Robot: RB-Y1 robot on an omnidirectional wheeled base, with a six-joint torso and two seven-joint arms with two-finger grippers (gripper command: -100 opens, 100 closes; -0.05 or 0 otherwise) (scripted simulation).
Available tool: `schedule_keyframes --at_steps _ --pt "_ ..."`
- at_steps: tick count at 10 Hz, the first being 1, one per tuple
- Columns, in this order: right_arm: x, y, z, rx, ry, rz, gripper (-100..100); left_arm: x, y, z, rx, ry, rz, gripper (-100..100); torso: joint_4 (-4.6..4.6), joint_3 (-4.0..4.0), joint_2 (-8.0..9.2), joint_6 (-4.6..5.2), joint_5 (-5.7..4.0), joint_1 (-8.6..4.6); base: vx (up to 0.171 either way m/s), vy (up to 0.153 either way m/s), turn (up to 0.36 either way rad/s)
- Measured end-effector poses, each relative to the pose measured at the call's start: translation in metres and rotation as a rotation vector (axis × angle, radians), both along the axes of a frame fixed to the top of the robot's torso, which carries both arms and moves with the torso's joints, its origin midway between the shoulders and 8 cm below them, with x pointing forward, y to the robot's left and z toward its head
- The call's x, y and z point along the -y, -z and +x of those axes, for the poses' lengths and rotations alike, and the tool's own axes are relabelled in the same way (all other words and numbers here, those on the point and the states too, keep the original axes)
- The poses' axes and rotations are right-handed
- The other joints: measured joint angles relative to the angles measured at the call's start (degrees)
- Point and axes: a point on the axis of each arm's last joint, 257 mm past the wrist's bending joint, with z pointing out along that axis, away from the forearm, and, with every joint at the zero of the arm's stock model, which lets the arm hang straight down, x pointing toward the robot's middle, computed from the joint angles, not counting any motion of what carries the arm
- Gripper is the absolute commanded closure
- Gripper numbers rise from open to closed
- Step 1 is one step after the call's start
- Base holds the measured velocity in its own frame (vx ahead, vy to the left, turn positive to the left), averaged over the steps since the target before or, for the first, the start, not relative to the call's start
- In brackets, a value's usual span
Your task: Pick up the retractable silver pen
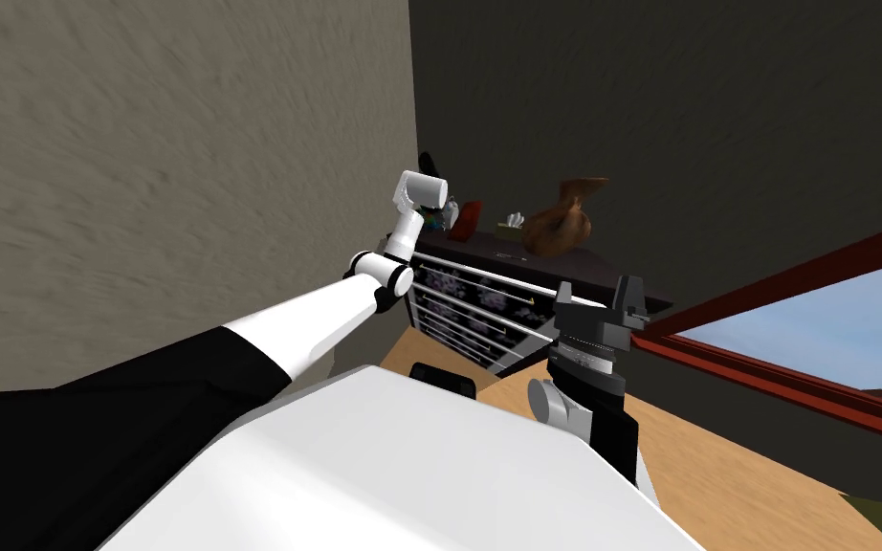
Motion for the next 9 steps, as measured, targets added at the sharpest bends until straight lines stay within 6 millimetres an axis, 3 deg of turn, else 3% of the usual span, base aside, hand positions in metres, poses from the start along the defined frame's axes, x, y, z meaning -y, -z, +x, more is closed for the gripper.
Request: schedule_keyframes --at_steps 9 --pt "0.0 0.0 0.0 0.0 0.0 0.0 0 -0.003 0.023 -0.019 -0.242 -0.029 0.0 -100 0.0 0.0 0.01 -0.01 0.0 -0.02 0.006 -0.07 -0.07"
